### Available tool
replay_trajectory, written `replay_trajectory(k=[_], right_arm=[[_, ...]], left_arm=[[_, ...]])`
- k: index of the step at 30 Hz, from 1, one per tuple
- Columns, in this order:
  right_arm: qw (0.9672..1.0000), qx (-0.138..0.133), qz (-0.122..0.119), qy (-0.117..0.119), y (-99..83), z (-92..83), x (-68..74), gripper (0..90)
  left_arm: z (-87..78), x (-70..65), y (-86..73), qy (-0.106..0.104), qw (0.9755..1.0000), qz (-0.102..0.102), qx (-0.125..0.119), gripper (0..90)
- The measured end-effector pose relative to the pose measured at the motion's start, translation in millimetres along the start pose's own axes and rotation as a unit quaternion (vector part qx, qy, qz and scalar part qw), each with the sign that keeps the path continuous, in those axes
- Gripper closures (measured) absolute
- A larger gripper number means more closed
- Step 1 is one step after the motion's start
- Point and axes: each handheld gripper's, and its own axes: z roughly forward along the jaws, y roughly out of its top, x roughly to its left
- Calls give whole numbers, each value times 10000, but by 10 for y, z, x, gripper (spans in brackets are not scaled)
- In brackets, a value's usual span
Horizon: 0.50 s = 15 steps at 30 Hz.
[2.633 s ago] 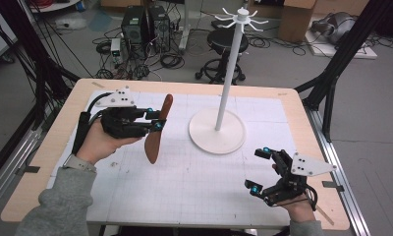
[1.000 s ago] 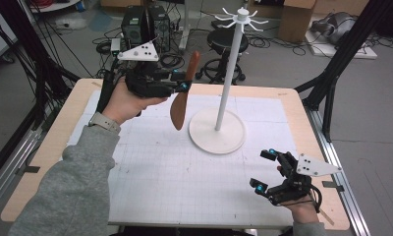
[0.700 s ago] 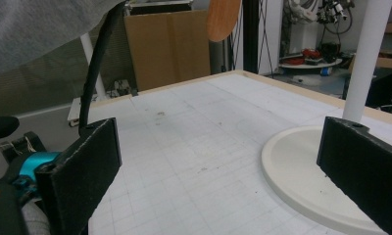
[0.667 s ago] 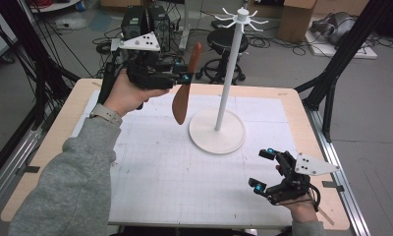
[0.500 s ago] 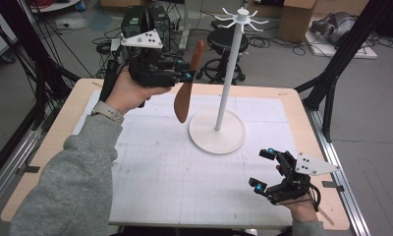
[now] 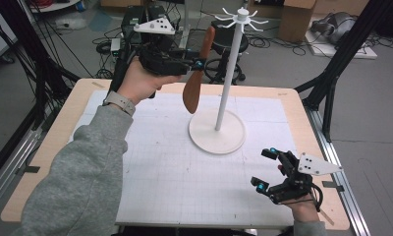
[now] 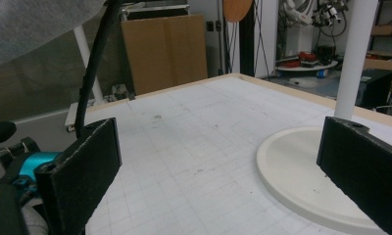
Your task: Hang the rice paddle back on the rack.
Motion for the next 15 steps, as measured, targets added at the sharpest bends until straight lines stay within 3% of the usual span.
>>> replay_trajectory(k=[7, 11, 15], right_arm=[[10000, -10, 16, 2, -8, -21, 9, 18], [10000, -52, 29, -12, -2, -34, 14, 18], [10000, -11, 31, 12, -16, -19, 9, 17]], left_arm=[[37, -17, 131, 125, 9999, -26, -46, 650], [55, -42, 165, 70, 9999, -82, -135, 651], [115, -64, 171, 163, 9998, -84, -90, 651]])
